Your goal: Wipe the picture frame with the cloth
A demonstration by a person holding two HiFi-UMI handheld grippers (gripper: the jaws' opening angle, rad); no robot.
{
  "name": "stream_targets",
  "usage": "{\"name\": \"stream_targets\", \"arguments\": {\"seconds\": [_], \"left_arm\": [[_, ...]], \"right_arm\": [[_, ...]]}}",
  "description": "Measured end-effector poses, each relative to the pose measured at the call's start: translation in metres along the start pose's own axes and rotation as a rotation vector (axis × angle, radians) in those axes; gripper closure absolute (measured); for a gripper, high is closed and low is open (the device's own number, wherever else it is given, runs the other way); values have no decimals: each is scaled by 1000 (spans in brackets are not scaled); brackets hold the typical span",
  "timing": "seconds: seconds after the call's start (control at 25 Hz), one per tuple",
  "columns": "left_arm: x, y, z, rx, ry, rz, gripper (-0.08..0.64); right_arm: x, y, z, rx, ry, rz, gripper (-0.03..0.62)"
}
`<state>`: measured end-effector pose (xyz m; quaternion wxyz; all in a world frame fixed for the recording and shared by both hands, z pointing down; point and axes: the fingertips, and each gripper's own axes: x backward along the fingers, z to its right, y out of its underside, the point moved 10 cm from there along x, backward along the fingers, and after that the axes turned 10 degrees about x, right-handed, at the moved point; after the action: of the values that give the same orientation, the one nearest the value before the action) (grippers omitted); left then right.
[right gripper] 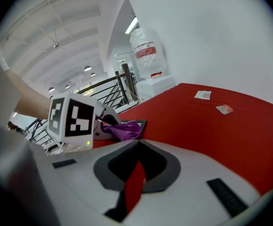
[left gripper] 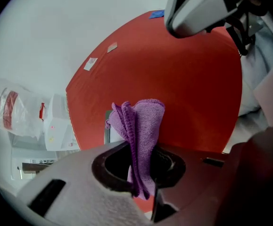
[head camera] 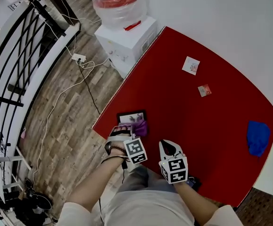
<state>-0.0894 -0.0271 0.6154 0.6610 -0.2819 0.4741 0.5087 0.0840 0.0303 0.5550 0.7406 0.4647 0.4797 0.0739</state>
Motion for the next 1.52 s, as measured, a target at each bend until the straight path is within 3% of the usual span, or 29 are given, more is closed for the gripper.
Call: {"name": "stream_targets", "arguments": {"seconds": [0.28, 0.52, 0.68, 0.96, 1.28, 1.52], "left_arm": [[12, 6, 14, -22, 1, 5, 499], [-2, -2, -42, 63, -110, 14, 499], [-13, -13, -62, 57, -142, 16, 500], [-21, -23, -48, -14, -127, -7, 499], [8, -12, 7, -113, -93, 9, 499], [18, -7, 31, -132, -99, 20, 499]], "right_arm": [[-5, -4, 2, -1, 0, 6, 588], [-1, -3, 5, -6, 12, 7, 588], [5, 0, 5, -18, 24, 1, 588], [8, 8, 15, -47, 46, -7, 588], [8, 3, 18, -46, 47, 13, 588], [8, 6, 13, -39, 40, 12, 588]]}}
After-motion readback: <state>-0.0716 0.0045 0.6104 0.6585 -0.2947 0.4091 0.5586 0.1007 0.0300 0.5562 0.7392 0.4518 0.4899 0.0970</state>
